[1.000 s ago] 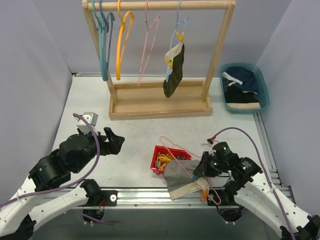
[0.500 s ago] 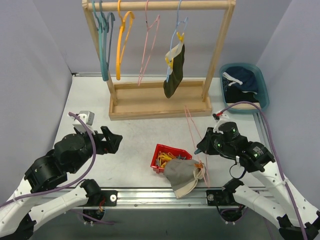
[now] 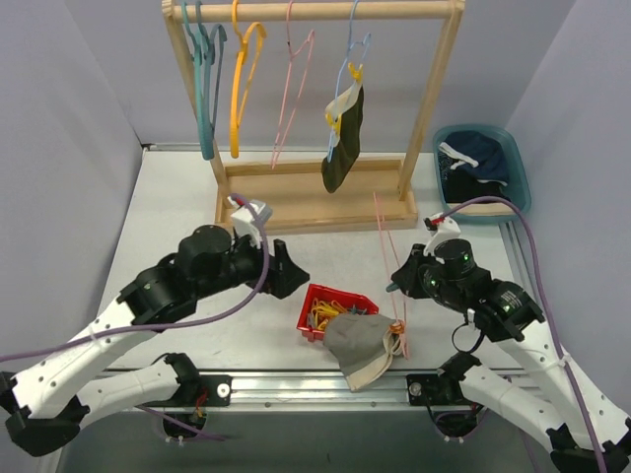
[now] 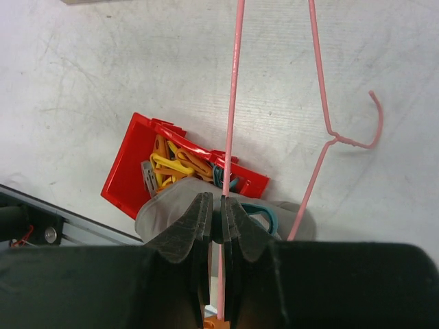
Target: Remove the underwear clipped to the hanger
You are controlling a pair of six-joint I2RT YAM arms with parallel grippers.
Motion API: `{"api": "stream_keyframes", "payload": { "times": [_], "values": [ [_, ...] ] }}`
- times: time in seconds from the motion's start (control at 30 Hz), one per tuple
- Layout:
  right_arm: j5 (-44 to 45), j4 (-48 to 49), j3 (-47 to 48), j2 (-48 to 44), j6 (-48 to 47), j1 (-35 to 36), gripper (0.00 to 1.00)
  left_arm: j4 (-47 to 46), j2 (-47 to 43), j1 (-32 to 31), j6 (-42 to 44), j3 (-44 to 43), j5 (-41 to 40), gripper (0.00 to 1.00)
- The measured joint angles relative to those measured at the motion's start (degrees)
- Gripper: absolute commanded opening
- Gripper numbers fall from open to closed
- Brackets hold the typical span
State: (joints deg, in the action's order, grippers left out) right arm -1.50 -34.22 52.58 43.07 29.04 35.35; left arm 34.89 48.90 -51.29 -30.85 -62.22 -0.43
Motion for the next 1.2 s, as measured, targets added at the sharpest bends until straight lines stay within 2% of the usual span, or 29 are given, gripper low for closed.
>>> {"api": "stream_keyframes", "payload": {
  "times": [0.23, 0.43, 0.63, 0.9, 1.2],
  "values": [
    [-0.3, 6.4, -5.4, 1.9, 2.9, 0.0, 0.0, -12.0, 9.4, -1.3, -5.8, 1.1, 9.9, 0.94],
    [-0.4, 11.2, -9.2, 3.3, 5.0, 0.0, 0.0, -20.8, 16.3, -8.3, -10.5, 2.1, 11.5, 0.94],
    [0.9, 14.7, -11.0, 4.9, 6.8, 0.0, 0.0, -21.4, 21.1, -12.0, -12.5, 2.3, 9.6, 0.94],
    [0.9, 16.4, -12.3, 5.8, 7.5, 0.0, 0.0, -22.8, 14.1, -12.4, -14.3, 4.7, 4.8, 0.95],
    [2.5, 18.3, -12.3, 8.4, 10.7, 0.0, 0.0, -24.4, 26.9, -21.4, -21.7, 4.6, 4.0, 0.95]
  ]
}}
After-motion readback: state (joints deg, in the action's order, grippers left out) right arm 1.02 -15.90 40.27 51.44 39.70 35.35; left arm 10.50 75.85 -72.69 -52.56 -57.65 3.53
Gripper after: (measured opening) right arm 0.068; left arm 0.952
